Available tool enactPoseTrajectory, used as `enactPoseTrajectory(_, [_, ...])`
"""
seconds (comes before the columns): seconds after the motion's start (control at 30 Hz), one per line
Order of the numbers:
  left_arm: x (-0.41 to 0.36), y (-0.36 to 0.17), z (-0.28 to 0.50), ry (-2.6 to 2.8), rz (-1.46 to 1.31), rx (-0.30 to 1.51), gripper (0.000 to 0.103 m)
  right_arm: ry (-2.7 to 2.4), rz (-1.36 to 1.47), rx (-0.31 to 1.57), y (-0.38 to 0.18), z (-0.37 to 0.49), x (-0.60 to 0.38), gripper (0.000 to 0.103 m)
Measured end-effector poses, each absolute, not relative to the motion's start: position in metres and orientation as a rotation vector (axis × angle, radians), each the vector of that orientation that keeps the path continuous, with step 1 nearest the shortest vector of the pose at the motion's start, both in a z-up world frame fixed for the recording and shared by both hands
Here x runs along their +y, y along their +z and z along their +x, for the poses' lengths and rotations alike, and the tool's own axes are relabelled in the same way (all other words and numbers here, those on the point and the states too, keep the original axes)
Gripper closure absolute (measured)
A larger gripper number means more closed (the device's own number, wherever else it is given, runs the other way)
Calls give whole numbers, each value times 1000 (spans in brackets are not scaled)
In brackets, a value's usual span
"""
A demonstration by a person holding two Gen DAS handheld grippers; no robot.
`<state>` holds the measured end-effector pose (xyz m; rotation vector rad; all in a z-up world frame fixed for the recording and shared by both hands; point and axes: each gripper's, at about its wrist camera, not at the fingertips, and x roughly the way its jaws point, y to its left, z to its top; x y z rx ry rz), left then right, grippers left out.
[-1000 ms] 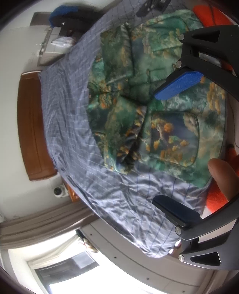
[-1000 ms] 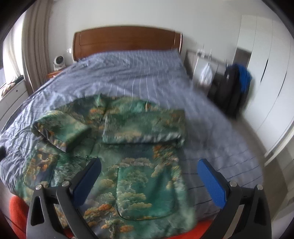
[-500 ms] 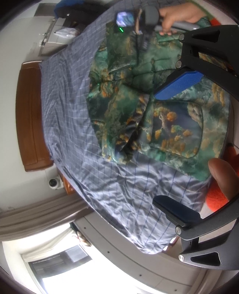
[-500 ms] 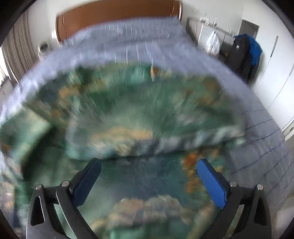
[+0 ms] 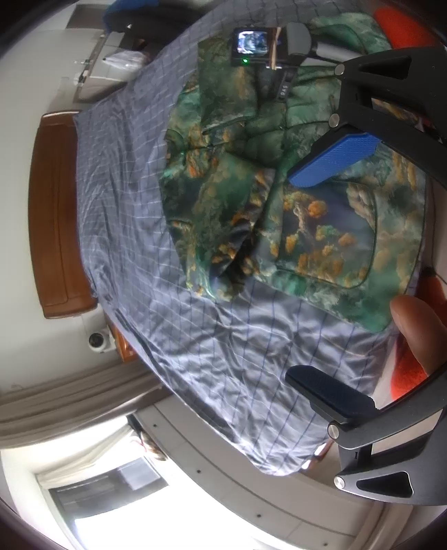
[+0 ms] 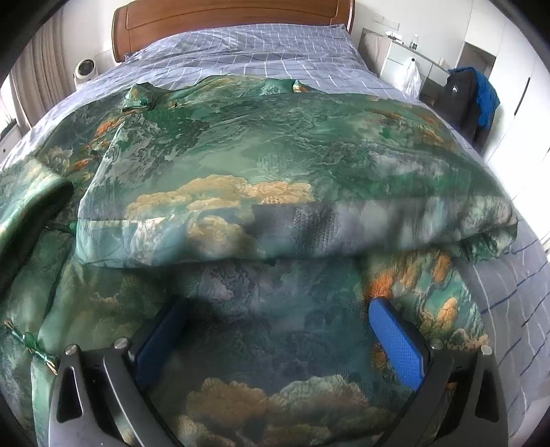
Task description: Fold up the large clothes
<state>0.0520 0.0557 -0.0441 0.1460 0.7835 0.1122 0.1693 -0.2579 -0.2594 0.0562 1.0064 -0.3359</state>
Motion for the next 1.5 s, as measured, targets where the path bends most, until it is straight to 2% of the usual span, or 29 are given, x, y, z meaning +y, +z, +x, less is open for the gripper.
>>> enactPoseTrajectory(0.23, [67,-35,40,123,153,780,0,-337,54,1009,-260,176,-258,0])
enactPoseTrajectory(0.53, [92,-50,52,156,134,819,0,-334,58,1014,-259,178,-262,0])
enactPoseTrajectory(0.73, [109,-33,68,193,156,777,0,-332,58,1011,-260,178,-262,0])
enactPoseTrajectory(1.03, [94,1,77,66,34,752,0,-332,55,1011,-260,178,-261,0])
enactPoseTrajectory(1.4, [57,-12,70,-288,-198,860,0,-332,55,1011,-260,178,-261,0])
enactPoseTrajectory(1.5, [54,-9,66,-280,-204,837,0,-331,55,1011,-260,178,-261,0])
